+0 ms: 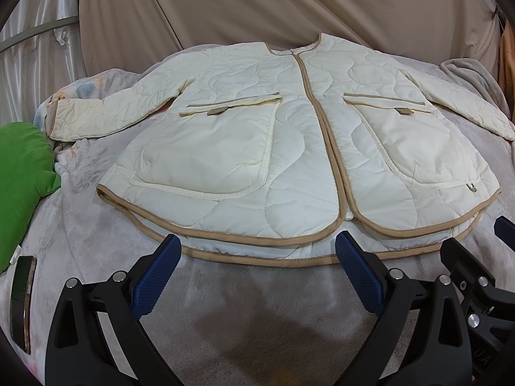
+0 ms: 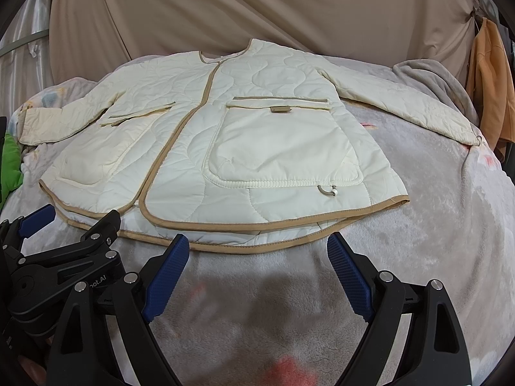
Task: Fold large clothes
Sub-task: 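Grasp the jacket front edge with the right tool and lift it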
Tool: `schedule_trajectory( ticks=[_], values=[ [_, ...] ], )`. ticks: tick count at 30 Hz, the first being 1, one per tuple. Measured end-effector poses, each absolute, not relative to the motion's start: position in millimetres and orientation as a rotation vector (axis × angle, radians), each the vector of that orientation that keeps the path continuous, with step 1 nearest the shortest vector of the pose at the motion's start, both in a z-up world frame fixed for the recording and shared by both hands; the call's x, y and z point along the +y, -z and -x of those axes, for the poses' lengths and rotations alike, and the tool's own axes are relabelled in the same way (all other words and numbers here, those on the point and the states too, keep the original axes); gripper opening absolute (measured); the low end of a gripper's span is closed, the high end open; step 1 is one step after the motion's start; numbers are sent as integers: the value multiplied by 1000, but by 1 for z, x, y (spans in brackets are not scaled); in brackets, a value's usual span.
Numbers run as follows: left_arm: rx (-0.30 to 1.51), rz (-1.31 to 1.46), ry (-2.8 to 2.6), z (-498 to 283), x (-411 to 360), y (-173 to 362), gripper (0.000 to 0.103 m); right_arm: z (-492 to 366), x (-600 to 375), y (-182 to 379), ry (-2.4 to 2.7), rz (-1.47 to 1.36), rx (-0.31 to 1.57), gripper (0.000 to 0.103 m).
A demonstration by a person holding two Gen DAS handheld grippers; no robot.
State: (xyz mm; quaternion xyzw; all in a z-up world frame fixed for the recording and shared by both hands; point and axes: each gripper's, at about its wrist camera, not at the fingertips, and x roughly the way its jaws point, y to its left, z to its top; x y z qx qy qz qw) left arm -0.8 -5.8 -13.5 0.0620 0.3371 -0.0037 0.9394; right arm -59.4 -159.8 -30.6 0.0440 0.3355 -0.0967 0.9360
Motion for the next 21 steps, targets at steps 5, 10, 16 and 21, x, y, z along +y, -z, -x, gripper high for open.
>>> schedule_trajectory(
  ticks=[5,10,16,21],
  values=[
    [687,-151,-13,5,-5,13,93,59,-162,34,196,-96,693,86],
    [712,-232,-54,5,-14,17,93,59,-164,35,219,-101,710,85],
    [677,-145,52,-4,5,-9,94,52,-200,11,189,-186,697,82],
    [583,-86,21,-34,36,-46,95,16,-326,-16,362,-278,611,82]
  ],
)
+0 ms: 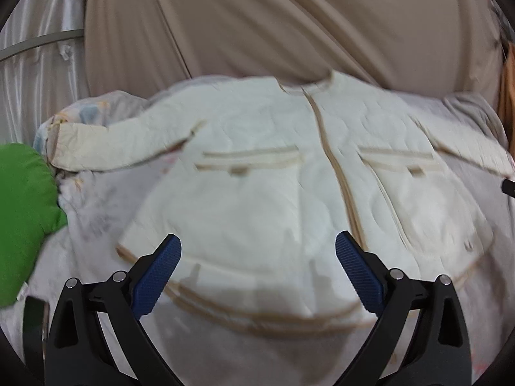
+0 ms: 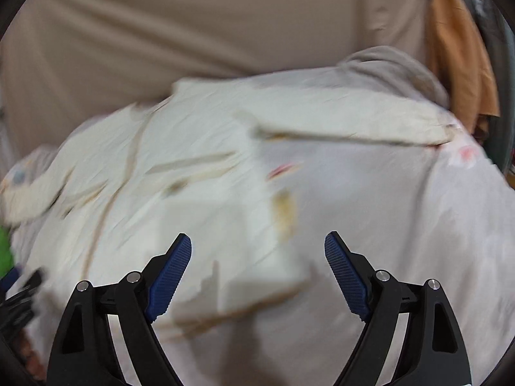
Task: Fold large clothes
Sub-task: 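Grasp the jacket front edge with the right tool and lift it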
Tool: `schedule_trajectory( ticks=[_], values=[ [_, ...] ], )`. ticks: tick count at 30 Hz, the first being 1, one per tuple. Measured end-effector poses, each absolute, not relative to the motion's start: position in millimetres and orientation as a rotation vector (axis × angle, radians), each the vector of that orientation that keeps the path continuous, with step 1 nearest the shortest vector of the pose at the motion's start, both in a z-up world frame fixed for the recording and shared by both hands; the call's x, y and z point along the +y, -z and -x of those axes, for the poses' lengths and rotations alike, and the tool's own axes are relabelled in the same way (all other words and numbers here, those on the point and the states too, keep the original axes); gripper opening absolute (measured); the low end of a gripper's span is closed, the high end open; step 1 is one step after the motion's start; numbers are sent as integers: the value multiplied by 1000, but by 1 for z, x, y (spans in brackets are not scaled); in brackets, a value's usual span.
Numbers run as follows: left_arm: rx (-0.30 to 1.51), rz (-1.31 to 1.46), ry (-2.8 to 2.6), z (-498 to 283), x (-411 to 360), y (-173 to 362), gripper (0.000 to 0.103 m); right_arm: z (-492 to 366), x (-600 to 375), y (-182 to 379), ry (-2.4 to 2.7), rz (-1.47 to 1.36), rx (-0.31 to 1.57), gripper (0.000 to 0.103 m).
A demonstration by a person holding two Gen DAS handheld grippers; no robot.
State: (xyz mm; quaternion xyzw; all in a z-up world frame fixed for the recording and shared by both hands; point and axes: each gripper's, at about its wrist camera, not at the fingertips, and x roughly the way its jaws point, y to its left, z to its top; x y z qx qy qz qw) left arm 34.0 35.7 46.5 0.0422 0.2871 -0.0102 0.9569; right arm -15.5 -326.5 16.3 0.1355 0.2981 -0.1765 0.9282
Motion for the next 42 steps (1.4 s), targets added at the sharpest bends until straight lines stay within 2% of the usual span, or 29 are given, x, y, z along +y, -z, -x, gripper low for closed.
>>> schedule_trajectory(
  ticks=[8,13,15,16,18,20,21,23,26,30,33,37,42],
  values=[
    [595,6,-99,-99,84,-59,95,-53,-539,1,674,-486,611,79],
    [629,43,-132,-120,99,-49,95,-70,-611,27,698,-690,630,79],
    [632,29,-148,-124,101,-46,95,-72,-626,38,713,-758,624,73],
    [633,24,-153,-126,101,-45,95,-72,-631,40,724,-775,612,67],
    [638,18,-158,-130,101,-43,95,-76,-636,38,738,-785,578,49],
    [638,13,-159,-133,101,-42,95,-86,-638,31,748,-780,577,16],
    [638,11,-159,-135,101,-42,95,-90,-637,24,751,-771,565,11],
    [633,11,-158,-137,102,-44,95,-104,-630,0,734,-726,515,9],
    [619,12,-156,-142,101,-50,95,-134,-578,-62,619,-570,394,9],
    [608,42,-141,-152,102,-61,95,-194,-459,-139,290,-383,302,9],
    [603,86,-88,-160,104,-70,95,-240,-357,-159,54,-270,324,9],
    [604,126,-12,-174,105,-82,95,-301,-233,-132,-185,-177,442,10],
    [633,159,68,-205,104,-82,95,-357,-127,-46,-303,-96,683,22]
  ],
)
